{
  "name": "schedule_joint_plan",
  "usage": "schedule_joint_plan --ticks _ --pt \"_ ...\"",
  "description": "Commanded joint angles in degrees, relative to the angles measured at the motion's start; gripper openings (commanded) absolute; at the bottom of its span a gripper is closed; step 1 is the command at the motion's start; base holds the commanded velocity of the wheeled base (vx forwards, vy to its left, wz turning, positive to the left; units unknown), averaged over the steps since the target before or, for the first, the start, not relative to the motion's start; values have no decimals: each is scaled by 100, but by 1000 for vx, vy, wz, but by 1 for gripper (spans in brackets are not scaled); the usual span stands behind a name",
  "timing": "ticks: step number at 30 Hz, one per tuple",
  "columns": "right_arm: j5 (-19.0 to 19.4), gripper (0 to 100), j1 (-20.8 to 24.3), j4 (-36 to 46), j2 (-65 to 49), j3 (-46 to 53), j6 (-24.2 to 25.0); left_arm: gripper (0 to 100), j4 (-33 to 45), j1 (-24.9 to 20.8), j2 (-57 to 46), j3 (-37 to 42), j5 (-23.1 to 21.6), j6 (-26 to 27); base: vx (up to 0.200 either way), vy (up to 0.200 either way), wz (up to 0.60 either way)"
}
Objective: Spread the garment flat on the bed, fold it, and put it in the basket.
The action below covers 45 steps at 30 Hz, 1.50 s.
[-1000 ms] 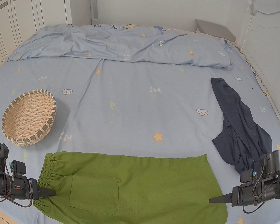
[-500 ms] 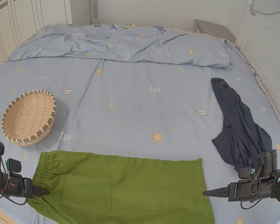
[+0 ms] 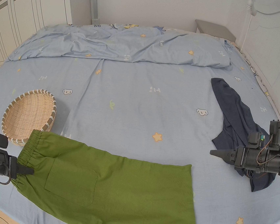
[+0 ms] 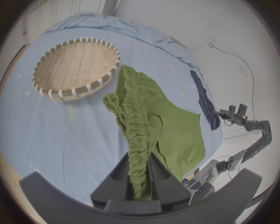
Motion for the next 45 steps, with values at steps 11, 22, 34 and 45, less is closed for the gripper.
schedule_joint_plan --ticks 11,22,34,45 --pt "-70 100 15 102 -85 -399 4 0 423 -2650 -383 -1092 1676 -922 0 0 0" --pt "-351 100 94 94 -85 -381 -5 0 441 -4302 -93 -1839 2089 -1080 0 0 0" --pt "-430 100 94 94 -173 -381 -5 0 265 -5849 759 -2279 2607 -1229 0 0 0" --pt "-439 100 94 94 -173 -364 -22 0 -350 -6895 1322 -2358 2994 -2469 0 0 0"
